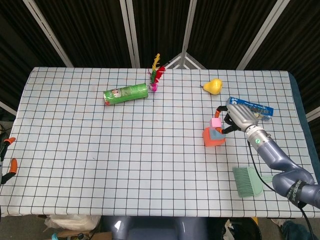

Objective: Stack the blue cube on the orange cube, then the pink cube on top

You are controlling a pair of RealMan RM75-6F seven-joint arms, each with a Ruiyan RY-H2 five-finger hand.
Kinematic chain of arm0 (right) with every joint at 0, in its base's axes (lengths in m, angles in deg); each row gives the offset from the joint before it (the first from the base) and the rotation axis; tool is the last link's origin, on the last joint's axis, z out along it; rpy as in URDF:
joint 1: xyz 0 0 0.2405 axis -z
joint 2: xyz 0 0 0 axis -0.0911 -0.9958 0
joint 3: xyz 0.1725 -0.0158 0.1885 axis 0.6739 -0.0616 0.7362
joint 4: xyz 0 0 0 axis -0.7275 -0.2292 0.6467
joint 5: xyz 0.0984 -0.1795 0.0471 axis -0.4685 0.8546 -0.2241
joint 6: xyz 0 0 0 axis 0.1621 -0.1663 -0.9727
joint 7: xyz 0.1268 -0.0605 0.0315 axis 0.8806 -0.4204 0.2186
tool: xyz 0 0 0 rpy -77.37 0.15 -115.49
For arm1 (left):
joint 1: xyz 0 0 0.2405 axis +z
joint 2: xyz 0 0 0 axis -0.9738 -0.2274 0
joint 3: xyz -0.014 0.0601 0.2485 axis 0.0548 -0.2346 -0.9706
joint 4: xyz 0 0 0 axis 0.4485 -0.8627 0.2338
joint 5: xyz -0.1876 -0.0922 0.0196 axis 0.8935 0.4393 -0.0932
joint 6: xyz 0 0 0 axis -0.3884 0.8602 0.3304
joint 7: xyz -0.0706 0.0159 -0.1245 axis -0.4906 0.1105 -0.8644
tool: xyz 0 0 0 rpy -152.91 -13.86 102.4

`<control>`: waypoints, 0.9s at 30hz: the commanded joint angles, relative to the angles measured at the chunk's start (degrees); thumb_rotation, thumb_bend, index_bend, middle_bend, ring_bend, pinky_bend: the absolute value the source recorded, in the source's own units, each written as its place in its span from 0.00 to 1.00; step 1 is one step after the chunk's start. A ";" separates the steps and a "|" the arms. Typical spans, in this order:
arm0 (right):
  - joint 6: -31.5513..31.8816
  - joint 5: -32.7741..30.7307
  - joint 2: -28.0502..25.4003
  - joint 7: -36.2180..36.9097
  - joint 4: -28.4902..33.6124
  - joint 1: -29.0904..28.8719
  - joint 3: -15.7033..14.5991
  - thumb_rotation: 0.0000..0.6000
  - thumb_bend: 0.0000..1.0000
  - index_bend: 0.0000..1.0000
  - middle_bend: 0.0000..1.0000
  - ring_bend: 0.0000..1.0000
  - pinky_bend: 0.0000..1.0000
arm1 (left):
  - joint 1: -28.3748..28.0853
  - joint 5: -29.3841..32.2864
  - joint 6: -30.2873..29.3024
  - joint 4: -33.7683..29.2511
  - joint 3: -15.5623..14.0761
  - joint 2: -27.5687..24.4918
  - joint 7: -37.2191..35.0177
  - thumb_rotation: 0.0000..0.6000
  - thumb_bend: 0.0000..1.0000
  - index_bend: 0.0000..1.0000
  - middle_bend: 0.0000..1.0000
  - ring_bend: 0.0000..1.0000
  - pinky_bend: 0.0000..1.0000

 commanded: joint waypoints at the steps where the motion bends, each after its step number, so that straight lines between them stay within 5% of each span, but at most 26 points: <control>1: -0.61 -0.26 0.48 -0.10 -0.32 -0.36 -0.24 1.00 0.36 0.53 1.00 1.00 0.83 | 0.01 0.03 0.03 0.02 -0.01 -0.02 -0.06 1.00 0.56 0.18 0.06 0.00 0.00; 27: -0.75 0.98 1.68 1.46 -2.42 1.05 -2.06 1.00 0.36 0.54 1.00 1.00 0.83 | -0.12 0.20 0.41 0.07 0.01 -0.10 -0.09 1.00 0.56 0.17 0.06 0.00 0.00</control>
